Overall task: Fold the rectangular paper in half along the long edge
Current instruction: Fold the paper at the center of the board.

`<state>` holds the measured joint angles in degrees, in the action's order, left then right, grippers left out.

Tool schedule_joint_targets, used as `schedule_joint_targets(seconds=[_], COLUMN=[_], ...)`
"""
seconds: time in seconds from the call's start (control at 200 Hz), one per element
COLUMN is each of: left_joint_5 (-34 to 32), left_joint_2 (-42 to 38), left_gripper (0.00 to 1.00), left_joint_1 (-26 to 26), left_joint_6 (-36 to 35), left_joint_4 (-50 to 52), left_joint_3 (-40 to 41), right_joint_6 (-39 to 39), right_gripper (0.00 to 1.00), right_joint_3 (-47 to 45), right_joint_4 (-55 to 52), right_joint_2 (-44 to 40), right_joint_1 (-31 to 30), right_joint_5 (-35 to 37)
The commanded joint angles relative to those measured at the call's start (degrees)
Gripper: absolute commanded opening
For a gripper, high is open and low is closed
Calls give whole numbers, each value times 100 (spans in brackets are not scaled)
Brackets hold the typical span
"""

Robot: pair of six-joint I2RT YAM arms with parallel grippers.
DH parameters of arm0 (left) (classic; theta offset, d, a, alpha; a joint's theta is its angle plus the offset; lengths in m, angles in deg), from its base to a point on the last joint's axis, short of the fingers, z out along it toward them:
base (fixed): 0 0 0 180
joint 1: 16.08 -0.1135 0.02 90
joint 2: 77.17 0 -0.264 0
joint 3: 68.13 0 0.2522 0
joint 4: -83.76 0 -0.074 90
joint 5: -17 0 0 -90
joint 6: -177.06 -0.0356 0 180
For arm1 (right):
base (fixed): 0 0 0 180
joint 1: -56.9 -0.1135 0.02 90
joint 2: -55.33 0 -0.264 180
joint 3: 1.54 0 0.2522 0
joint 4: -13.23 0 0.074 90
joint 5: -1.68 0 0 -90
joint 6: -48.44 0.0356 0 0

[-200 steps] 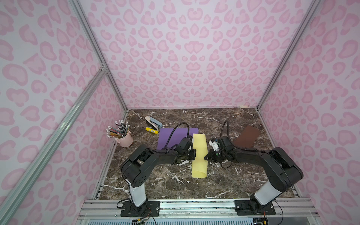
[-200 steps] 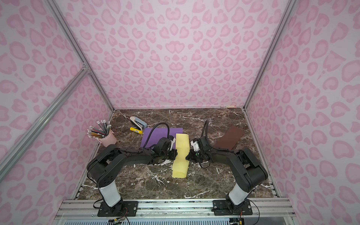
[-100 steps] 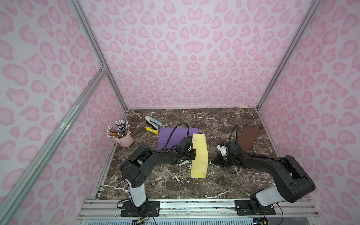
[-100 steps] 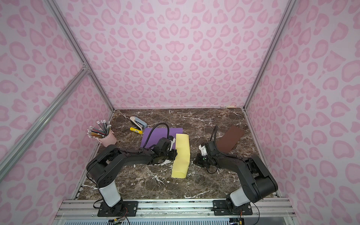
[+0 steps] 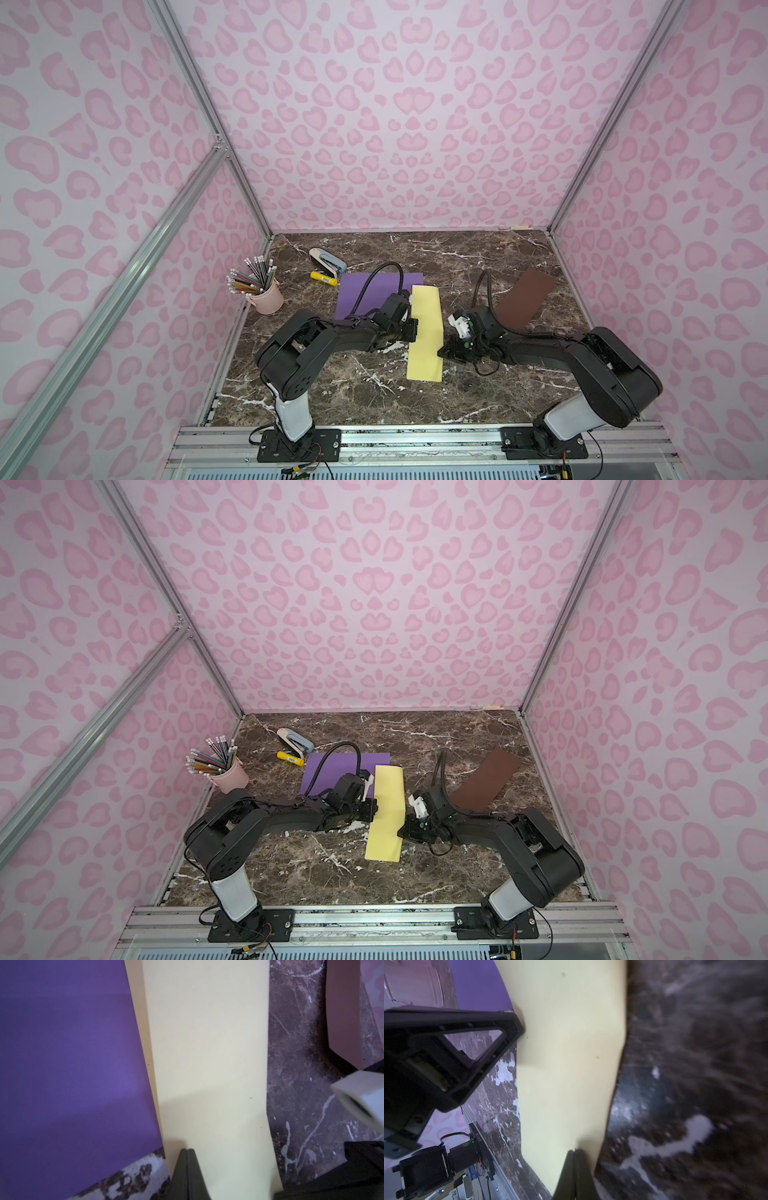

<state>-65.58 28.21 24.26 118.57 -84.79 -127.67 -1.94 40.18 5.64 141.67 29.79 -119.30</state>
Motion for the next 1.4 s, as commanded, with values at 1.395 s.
schedule_joint_targets(seconds=[1.395], left_joint_5=[-232], left_joint_2=[114], left_gripper=[4], left_joint_1=[1], left_joint_6=[-92], left_joint_4=[847], left_joint_3=[-6], right_joint_6=[351], right_gripper=[0], right_joint_3=[181], right_joint_4=[-711], right_joint_2=[-340], right_joint_1=[-917], right_joint_5=[217])
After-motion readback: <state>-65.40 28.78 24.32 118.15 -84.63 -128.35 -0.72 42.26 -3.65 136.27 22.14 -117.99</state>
